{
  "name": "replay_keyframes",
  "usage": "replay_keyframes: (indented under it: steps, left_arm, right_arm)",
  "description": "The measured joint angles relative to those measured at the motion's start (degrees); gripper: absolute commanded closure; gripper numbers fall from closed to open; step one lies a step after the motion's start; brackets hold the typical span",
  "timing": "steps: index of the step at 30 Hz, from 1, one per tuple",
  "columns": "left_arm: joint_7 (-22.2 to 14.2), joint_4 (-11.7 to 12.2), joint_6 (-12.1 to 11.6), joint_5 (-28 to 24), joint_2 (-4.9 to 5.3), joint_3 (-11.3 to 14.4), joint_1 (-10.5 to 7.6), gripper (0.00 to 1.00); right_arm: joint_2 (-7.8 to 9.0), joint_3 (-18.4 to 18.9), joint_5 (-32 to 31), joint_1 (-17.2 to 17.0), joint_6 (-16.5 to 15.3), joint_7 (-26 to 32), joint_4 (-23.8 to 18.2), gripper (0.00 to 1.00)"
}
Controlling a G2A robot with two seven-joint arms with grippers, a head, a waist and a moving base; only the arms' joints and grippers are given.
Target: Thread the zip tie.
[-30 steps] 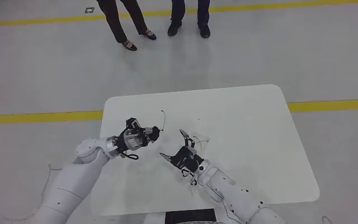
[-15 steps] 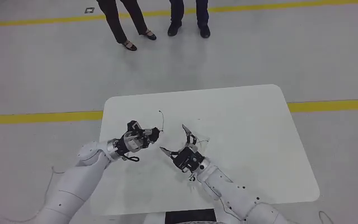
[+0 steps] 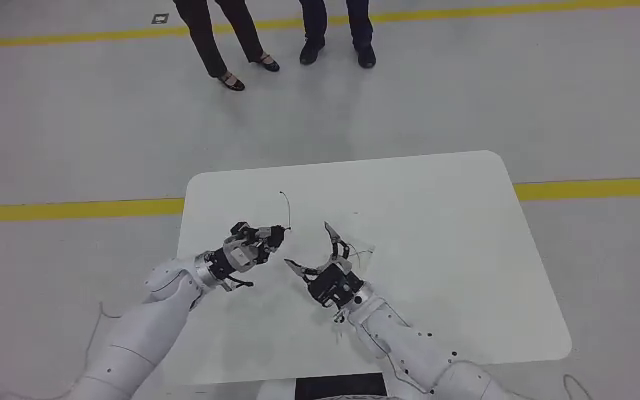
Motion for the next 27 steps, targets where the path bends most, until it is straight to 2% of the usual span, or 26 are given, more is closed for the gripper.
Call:
replay_keyframes:
  steps: [4, 6, 9, 20, 27]
  left_arm:
    - [-0.03, -0.01, -0.01, 0.01, 0.0, 0.0, 0.0, 1.0]
    - [-0.03, -0.01, -0.02, 0.01, 0.0, 0.0, 0.0, 1.0]
    - [-0.03, -0.01, -0.02, 0.01, 0.0, 0.0, 0.0, 1.0]
    - [-0.02, -0.01, -0.02, 0.01, 0.0, 0.0, 0.0, 1.0]
    - [-0.03, -0.01, -0.02, 0.01, 0.0, 0.0, 0.0, 1.0]
  right_arm:
    - [-0.74, -0.51, 0.18, 0.52, 0.34, -0.76, 1.32, 0.68]
    - [-1.17, -0.84, 0.23, 0.85, 0.52, -0.95, 1.98, 0.75]
    - [-1.8, -1.3, -0.07, 1.42, 1.26, -0.59, 3.0, 0.78]
    - [-3.67, -2.42, -0.87, 3.42, 4.74, -2.6, 5.67, 0.75]
    - [-4.38, -2.13, -0.86, 3.98, 4.72, -4.03, 6.54, 0.84]
